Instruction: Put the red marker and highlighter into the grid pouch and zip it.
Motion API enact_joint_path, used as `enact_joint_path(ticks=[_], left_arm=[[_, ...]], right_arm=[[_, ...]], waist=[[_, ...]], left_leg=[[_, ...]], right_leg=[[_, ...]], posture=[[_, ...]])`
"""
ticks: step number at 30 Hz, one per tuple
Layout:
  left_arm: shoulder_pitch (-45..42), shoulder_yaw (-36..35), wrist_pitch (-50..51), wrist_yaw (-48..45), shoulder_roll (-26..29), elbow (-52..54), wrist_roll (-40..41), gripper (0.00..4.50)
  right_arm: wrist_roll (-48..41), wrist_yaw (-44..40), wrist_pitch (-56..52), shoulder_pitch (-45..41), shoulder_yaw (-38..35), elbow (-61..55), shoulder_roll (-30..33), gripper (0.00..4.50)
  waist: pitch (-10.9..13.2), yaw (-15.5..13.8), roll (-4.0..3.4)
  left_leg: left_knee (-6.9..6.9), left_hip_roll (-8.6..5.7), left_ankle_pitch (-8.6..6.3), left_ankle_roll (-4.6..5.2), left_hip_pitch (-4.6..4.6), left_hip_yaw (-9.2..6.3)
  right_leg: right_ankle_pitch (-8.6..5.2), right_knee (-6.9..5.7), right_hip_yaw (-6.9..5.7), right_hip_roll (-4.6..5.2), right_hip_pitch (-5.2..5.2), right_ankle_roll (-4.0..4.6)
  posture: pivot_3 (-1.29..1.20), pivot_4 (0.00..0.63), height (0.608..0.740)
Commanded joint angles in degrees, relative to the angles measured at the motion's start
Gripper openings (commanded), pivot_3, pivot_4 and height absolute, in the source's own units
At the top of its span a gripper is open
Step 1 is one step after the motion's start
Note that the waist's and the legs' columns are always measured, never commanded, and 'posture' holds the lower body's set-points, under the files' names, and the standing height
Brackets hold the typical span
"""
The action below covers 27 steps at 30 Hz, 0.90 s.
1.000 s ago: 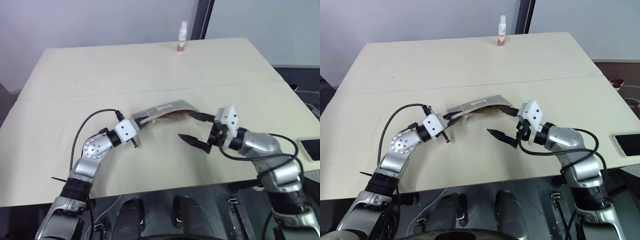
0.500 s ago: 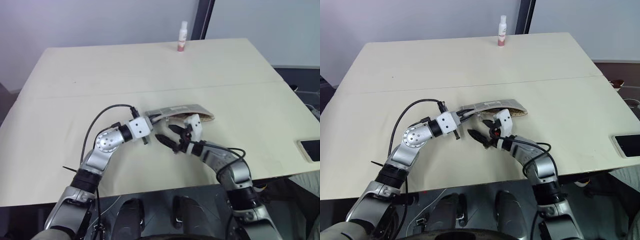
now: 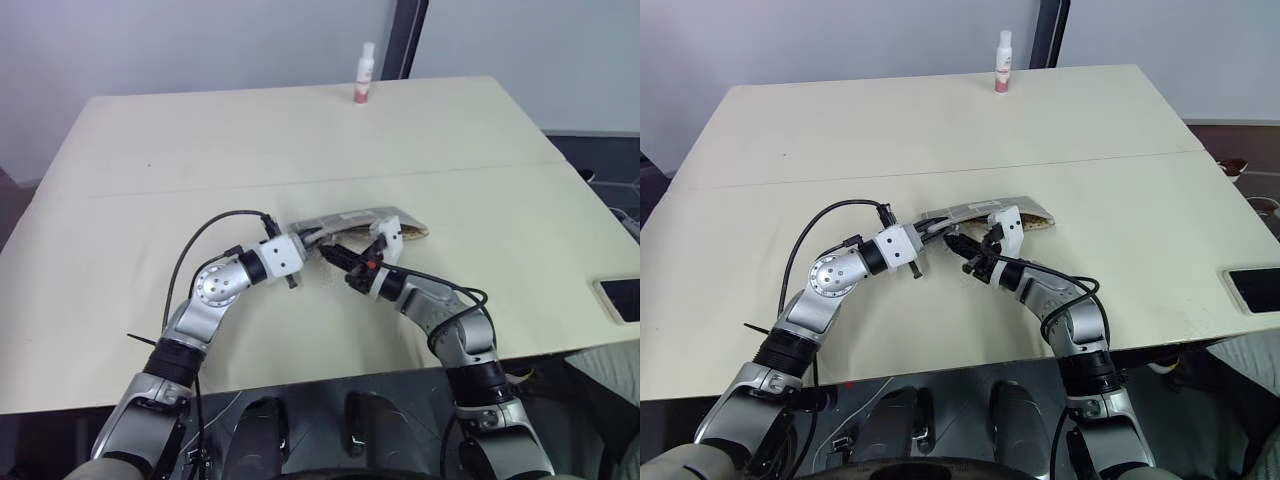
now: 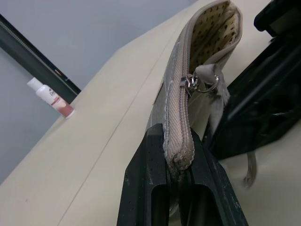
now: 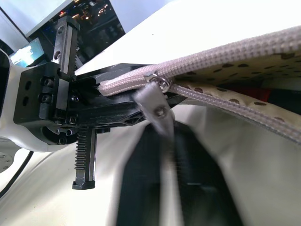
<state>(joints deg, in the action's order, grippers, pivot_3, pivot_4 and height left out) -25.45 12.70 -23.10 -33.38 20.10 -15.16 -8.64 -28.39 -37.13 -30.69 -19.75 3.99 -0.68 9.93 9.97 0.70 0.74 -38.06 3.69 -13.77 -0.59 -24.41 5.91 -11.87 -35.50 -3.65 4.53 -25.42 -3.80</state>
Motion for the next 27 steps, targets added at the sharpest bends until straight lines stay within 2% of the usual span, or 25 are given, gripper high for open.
enact_joint_path(ticks=[1, 4, 9, 15, 21, 24, 27], left_arm=[[-0.10, -0.49, -1.13, 1.10, 0.25, 0.97, 0.03, 0.00], [0.48, -0.97, -1.19, 1.25, 0.86, 1.08, 0.16, 0.00], [1.49, -2.88, -2.04, 1.37, 3.51, -0.09, 1.01, 0.00], [2.64, -4.71, 1.25, -2.30, 4.91, -0.16, 6.97, 0.00], [2.49, -5.98, 4.19, -3.22, 3.37, 0.43, 11.53, 0.00], [2.62, -6.90, 5.75, -3.29, 2.49, 1.68, 14.09, 1.12], [3.90, -8.18, 8.28, -5.17, 2.74, 4.26, 17.30, 2.63]], right_arm=[[-0.94, -0.34, -0.13, 0.53, -0.93, -3.47, 0.76, 0.05], [-0.86, -0.84, -0.45, 1.68, -2.24, -4.62, 3.36, 0.05], [-1.20, -2.20, -0.03, 2.71, -8.44, -3.45, 11.08, 0.05], [0.59, -4.78, 2.75, 2.31, -14.91, 2.59, 20.47, 0.05], [1.31, -7.90, 4.17, 3.25, -14.19, 2.93, 23.69, 0.05], [-0.19, -10.04, 4.54, 3.89, -14.00, 1.05, 23.27, 0.96], [-0.02, -13.28, 5.70, 5.46, -13.82, -0.07, 24.79, 2.46]], waist=[[0.00, 0.00, 0.00], [0.00, -0.07, 0.00], [0.00, -0.10, 0.00], [0.00, 0.00, 0.00], [0.00, -0.10, -0.01], [0.01, -0.11, 0.00], [0.00, -0.11, 0.00]], left_leg=[[0.00, 0.00, 0.00, 0.00, 0.00, 0.00], [0.00, 0.00, 0.00, 0.00, -0.01, 0.00], [0.00, -0.02, 0.00, 0.00, -0.01, 0.01], [0.01, 0.00, 0.00, 0.00, 0.01, 0.01], [0.02, -0.01, 0.00, 0.00, 0.01, 0.01], [0.01, -0.02, 0.00, 0.00, 0.01, 0.01], [0.01, -0.02, 0.00, 0.00, 0.01, 0.00]], right_leg=[[-0.01, 0.00, 0.00, 0.01, 0.00, 0.02], [-0.03, 0.01, 0.00, 0.02, 0.00, 0.05], [-0.05, 0.02, 0.00, 0.05, 0.00, 0.08], [-0.06, 0.04, 0.00, 0.02, -0.01, 0.09], [-0.06, 0.03, 0.00, 0.01, 0.00, 0.08], [-0.06, 0.03, 0.01, 0.02, 0.00, 0.08], [-0.06, 0.04, 0.01, 0.02, 0.00, 0.08]], posture=[[0.00, 0.150, 0.740], [0.00, 0.150, 0.740], [0.00, 0.150, 0.740], [0.00, 0.150, 0.740], [0.00, 0.150, 0.740], [0.00, 0.150, 0.740], [0.00, 0.150, 0.740]])
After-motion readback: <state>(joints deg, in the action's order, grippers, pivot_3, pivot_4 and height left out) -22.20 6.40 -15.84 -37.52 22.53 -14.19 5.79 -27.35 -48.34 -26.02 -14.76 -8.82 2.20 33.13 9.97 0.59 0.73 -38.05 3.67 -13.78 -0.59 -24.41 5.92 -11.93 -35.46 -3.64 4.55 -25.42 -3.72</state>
